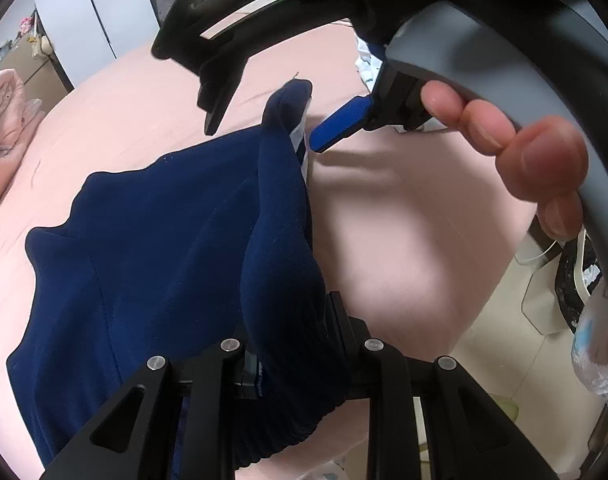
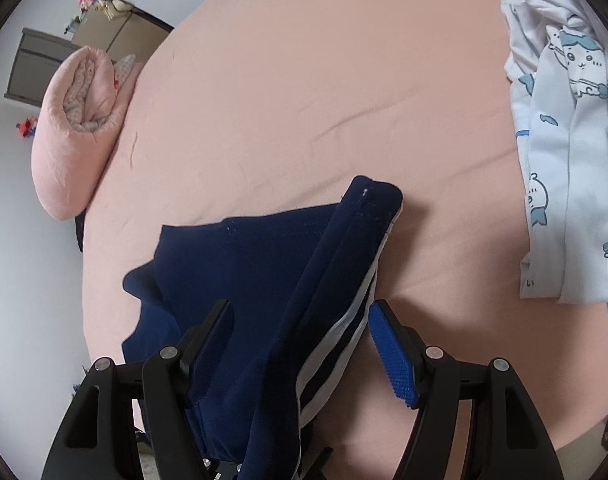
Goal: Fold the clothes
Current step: 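Fold the striped edge over the pants with the right gripper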
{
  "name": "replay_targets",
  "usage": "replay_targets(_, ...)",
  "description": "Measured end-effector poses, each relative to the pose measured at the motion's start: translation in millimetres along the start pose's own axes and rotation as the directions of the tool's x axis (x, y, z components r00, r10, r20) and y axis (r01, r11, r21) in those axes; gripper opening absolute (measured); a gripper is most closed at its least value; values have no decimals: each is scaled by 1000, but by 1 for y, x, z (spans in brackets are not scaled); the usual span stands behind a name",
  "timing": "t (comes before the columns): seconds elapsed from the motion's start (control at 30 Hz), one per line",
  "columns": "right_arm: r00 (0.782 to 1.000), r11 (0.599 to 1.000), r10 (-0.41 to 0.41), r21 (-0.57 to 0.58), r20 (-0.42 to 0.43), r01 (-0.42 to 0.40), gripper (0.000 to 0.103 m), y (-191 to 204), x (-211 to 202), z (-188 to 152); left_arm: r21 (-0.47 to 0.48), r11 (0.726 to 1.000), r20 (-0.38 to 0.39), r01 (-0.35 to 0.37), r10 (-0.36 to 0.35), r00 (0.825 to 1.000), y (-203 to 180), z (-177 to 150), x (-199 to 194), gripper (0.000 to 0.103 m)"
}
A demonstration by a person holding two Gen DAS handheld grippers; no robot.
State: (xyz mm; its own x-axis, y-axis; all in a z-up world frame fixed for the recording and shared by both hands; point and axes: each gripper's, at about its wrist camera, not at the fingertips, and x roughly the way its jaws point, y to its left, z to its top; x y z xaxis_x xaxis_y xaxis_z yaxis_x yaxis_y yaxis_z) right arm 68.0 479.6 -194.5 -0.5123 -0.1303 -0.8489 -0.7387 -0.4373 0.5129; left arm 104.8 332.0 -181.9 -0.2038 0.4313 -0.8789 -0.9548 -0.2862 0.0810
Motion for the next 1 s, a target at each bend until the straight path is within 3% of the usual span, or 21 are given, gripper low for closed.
replay_targets(0.1,1000,1000,-19,-9,-19,19,69,-3,5,-1,-1,1000,1,-2,2,1000,0,0,0,22)
replay_targets(0.27,999,999,40,-5,-10,-41,69,-20,10,-6,-14,1000,-1,4,-4,1000,4,1,1,22)
replay_targets(0.3,998,998,63,15,-1,-63,63,-26,10,-6,-16,1000,-1,4,-4,1000,4,1,1,22)
replay_targets(0.43,982,971,187,148,27,-189,11,-62,16,-8,-14,1000,-1,-3,3,1000,2,1,2,22)
replay_targets(0.47,972,953,234,193,31,-235,8,-73,20,-9,-13,1000,0,-5,5,1000,2,1,2,22)
replay_targets(0.63,913,868,407,296,40,-400,8,-101,27,-12,-18,1000,13,-6,7,1000,0,1,-1,22)
replay_targets(0.77,916,879,400,266,39,-396,8,-94,22,-9,-41,999,27,2,-1,1000,0,1,-4,22)
replay_targets(1.0,949,938,314,151,18,-313,6,-60,1,-1,-63,998,63,13,-9,998,6,-1,-13,22)
